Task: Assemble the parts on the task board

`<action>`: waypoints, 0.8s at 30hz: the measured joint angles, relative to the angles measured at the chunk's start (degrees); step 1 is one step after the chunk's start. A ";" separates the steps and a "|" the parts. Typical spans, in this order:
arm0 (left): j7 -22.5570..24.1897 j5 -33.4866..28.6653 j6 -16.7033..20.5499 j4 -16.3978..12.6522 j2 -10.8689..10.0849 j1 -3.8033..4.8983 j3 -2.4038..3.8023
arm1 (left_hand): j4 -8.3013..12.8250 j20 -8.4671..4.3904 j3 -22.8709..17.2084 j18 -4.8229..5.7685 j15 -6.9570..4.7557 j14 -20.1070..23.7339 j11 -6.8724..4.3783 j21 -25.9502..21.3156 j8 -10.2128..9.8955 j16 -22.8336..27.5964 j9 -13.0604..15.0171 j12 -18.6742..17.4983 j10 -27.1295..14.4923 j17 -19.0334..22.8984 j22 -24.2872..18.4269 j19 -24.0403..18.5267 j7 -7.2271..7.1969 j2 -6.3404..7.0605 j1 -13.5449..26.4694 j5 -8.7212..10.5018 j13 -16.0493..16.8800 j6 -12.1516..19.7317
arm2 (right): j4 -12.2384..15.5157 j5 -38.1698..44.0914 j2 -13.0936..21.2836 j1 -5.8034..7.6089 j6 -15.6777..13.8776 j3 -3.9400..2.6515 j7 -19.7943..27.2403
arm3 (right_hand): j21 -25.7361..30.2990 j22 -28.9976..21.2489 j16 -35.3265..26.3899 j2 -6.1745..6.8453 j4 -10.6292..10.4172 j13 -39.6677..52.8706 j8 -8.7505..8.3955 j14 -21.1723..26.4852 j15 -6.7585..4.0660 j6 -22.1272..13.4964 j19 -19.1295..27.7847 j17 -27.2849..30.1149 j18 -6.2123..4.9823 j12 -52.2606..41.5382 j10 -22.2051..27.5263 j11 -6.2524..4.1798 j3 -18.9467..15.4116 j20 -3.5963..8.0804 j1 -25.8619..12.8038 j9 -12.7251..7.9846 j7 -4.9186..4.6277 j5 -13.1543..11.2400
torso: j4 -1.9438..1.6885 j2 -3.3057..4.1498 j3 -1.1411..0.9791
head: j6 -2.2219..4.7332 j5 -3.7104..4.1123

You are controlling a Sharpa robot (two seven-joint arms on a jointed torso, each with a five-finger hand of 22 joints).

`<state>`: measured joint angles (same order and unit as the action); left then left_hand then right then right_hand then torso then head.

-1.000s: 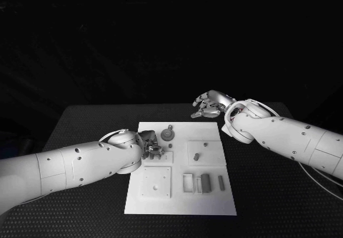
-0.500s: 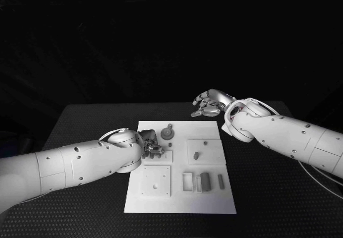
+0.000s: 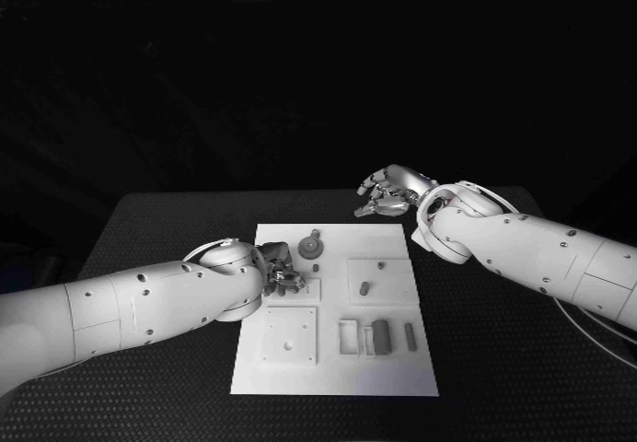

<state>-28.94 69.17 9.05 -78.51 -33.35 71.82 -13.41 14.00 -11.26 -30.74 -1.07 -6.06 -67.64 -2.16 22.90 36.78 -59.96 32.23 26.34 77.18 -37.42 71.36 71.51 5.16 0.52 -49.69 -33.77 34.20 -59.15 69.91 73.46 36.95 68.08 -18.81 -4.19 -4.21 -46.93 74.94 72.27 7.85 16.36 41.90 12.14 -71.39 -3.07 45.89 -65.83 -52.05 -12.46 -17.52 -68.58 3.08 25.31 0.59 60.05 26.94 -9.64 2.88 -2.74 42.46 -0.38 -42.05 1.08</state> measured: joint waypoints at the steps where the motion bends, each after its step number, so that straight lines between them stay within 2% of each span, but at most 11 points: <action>1: -0.01 0.00 -0.02 0.01 -0.07 -0.02 0.00 | 0.00 0.00 0.00 0.00 0.00 0.00 0.00 0.00 0.00 -0.19 0.00 0.00 0.00 0.00 0.04 0.00 0.00 0.00 0.00 0.00 -0.04 0.00 | -0.01 -0.01 0.00 0.00 0.01 0.00 0.00 | 0.00 0.00 0.00 0.00 0.00 0.00 0.00 -0.02 0.02 0.00 0.00 0.00 0.00 0.00 0.00 0.00 0.00 0.00 0.00 0.00 0.00 0.00 | 0.00 -0.01 0.01 | -0.01 0.00; 24: -0.01 0.02 -0.17 0.11 -0.10 -0.05 0.02 | -0.09 0.00 -0.09 0.00 0.00 0.00 0.11 0.00 -0.02 -0.57 -0.08 0.00 0.11 0.41 0.27 0.01 -0.09 0.22 -0.22 0.20 -0.17 0.07 | -0.08 -0.11 -0.05 -0.03 0.10 0.00 0.00 | 0.23 -0.01 0.00 -0.24 0.16 0.11 0.00 0.03 0.21 -0.01 0.00 -0.05 0.00 0.00 0.10 -0.10 -0.16 -0.03 -0.23 -0.04 0.20 0.00 | -0.01 -0.01 0.04 | -0.04 -0.07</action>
<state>-28.95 69.19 8.87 -78.40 -33.45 71.76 -13.40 13.91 -11.26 -30.83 -1.07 -6.06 -67.64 -2.05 22.90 36.76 -60.53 32.15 26.34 77.29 -37.01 71.63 71.51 5.07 0.74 -49.91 -33.57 34.03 -59.08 69.83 73.36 36.90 68.05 -18.71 -4.19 -4.21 -46.70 74.93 72.27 7.61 16.51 42.01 12.14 -71.36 -2.86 45.88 -65.83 -52.10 -12.46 -17.52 -68.48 2.98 25.15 0.56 59.81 26.90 -9.44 2.88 -2.75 42.45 -0.35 -42.09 1.01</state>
